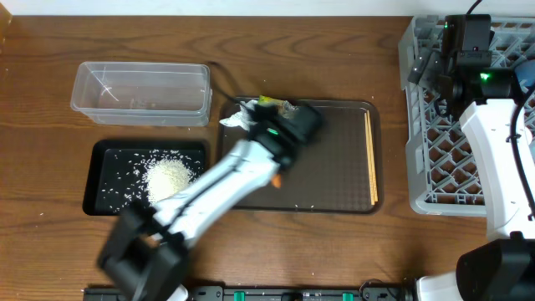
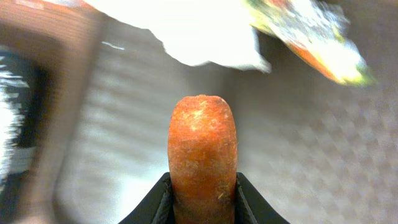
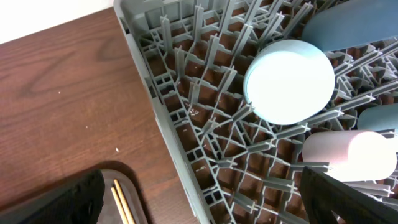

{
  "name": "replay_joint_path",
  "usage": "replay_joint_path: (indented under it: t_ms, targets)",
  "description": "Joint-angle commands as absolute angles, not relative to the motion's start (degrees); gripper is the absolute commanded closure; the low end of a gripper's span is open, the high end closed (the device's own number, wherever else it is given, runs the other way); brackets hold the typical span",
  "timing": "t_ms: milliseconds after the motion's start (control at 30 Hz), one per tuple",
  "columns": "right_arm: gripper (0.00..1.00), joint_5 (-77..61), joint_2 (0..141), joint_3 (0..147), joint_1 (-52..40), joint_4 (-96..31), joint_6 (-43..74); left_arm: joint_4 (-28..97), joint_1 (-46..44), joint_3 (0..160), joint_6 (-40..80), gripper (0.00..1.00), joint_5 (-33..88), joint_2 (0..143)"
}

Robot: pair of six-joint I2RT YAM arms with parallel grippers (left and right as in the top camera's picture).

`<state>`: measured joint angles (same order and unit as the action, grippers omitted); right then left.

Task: Sort waste into correct bins and load items into the dishwasher rack
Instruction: 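Lower the carrot onto the black rice tray and open the left gripper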

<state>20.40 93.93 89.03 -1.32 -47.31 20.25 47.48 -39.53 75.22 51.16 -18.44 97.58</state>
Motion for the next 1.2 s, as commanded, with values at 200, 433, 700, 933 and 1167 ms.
replay_joint_path:
  t_ms: [200, 433, 700, 933, 1167]
  targets:
    - [0.01, 21.4, 94.2, 88.7, -1.1, -47.4, 19.4, 57.1, -17.6, 75.2, 51.3, 0.75, -19.7, 92.3]
    - [0.01, 21.4, 94.2, 88.7, -1.1, -47.4, 19.4, 57.5, -3.1, 70.4, 54.4, 0.73, -15.5, 92.6]
    - [0.01, 21.4, 94.2, 88.7, -1.1, -47.4, 19.4, 45.9, 7.1, 59.5, 55.2, 0.72, -9.6, 92.6]
    - [0.01, 21.4, 94.2, 88.7, -1.1, -47.4, 19.4, 39.7, 8.9, 53.7, 55.1, 0.57, -8.1, 92.7]
    - [0.01, 21.4, 94.2, 88.7, -1.1, -47.4, 19.4, 39.7, 8.9, 53.9, 55.0, 0.48, -8.1, 92.7]
